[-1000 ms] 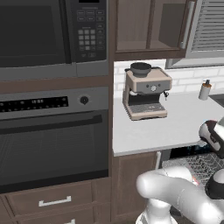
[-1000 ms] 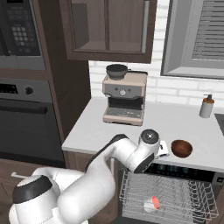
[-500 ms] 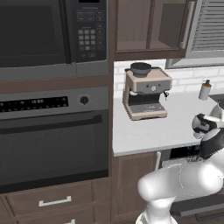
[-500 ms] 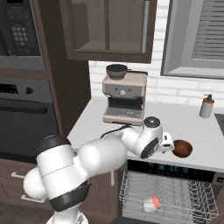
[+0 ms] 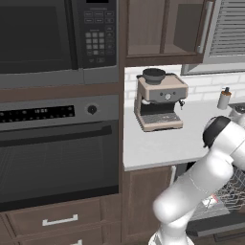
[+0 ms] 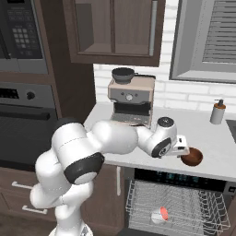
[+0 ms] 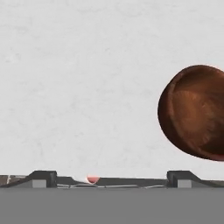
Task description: Pick up the cup and bowl from the counter, place them in the dishwasher, and close the dishwasher door.
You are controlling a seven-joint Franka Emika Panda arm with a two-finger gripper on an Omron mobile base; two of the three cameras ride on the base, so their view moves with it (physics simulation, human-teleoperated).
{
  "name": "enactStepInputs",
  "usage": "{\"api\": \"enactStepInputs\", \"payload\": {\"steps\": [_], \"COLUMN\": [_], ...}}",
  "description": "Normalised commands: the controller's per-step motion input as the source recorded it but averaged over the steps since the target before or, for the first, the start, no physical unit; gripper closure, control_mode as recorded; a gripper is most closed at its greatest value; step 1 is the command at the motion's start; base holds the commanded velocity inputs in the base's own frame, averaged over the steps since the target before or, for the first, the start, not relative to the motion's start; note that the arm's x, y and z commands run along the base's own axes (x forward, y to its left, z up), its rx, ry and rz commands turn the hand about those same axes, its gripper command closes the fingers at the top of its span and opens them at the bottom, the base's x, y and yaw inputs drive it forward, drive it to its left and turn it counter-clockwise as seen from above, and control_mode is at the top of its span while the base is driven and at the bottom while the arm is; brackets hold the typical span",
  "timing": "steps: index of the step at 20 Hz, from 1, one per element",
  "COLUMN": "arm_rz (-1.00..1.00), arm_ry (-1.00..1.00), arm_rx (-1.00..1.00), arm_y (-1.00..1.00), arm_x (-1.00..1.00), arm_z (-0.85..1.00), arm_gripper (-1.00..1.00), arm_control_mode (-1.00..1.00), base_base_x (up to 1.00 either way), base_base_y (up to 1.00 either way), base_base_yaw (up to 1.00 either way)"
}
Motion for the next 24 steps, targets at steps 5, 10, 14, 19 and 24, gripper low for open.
{"api": "enactStepInputs", "payload": {"steps": [5, 10, 14, 19, 24], "arm_rz": [0.01, 0.0, 0.0, 0.02, 0.01], "arm_ry": [0.0, 0.0, 0.0, 0.0, 0.0], "arm_rx": [0.07, 0.05, 0.06, 0.02, 0.0], "arm_y": [-0.61, -0.46, -0.36, -0.23, -0.14], "arm_x": [0.24, 0.38, 0.42, 0.25, 0.02], "arm_z": [0.0, 0.0, 0.0, -0.03, -0.09], "arm_gripper": [-1.0, -1.0, -1.0, -1.0, -1.0], "arm_control_mode": [-1.0, -1.0, -1.0, -1.0, -1.0], "base_base_x": [0.0, 0.0, 0.0, 0.0, 0.0], "base_base_y": [0.0, 0.0, 0.0, 0.0, 0.0], "base_base_yaw": [0.0, 0.0, 0.0, 0.0, 0.0]}}
